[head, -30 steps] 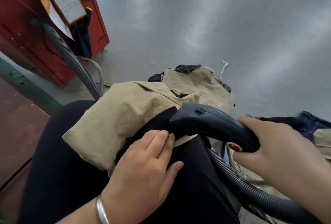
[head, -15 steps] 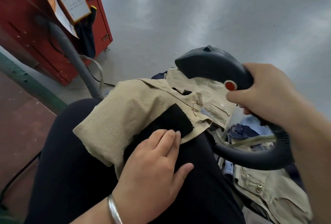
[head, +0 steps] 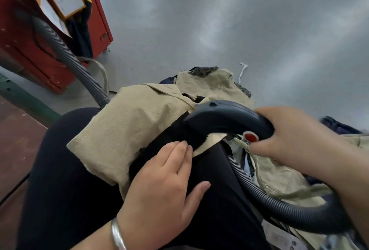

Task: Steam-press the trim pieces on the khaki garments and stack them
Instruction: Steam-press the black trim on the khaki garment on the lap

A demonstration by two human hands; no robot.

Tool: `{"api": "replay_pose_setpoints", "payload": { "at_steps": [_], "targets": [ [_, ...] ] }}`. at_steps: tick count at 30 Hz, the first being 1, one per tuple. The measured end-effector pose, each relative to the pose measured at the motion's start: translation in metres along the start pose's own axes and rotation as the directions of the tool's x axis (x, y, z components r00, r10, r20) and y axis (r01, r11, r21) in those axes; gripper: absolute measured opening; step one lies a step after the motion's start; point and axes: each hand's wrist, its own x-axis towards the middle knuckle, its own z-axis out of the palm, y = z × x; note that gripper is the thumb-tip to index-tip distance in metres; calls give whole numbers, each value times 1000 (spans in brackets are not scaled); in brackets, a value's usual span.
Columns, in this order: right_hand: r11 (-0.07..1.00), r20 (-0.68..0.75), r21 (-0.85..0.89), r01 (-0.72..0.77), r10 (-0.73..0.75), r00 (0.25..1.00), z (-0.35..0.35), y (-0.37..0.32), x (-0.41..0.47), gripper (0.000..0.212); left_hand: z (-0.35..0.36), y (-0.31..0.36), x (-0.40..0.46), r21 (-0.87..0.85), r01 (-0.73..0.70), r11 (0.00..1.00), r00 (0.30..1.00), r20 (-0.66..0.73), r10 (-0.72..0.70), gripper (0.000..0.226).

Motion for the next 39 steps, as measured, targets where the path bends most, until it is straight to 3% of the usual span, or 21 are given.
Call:
{"api": "replay_pose_setpoints", "payload": {
  "at_steps": [9, 13, 16, 23, 28, 35, 39],
  "targets": [
    [979, -258, 206, 5, 49, 965, -23, -2, 33, 17, -4, 4, 1, 18, 22, 1000, 999, 30, -23, 66],
    [988, -177, 157, -2, 30, 984, -36, 13, -7, 28, -4, 4, -1, 25, 17, 1000, 999, 50, -18, 67],
    [995, -89, 85, -43, 51, 995, -25, 17, -35, 48, -4, 4, 0, 25, 13, 1000, 999, 40, -14, 67],
    [998, 52, -41, -57, 60, 997, 1, 14, -31, 34, -2, 4, -1, 30, 12, 999, 1000, 24, -13, 69],
    [998, -25, 51, -39, 41, 999, 7, 5, 0, 12, -1, 4, -2, 50, 6, 999, 999, 38, -8, 71],
    [977, -239, 210, -28, 80, 968, -6, 6, 28, 15, -2, 6, -1, 56, 18, 998, 999, 49, -21, 72],
    [972, -199, 232, -16, 64, 978, -30, 23, -5, 27, -2, 6, -2, 63, 11, 998, 999, 47, -14, 72]
  ]
}}
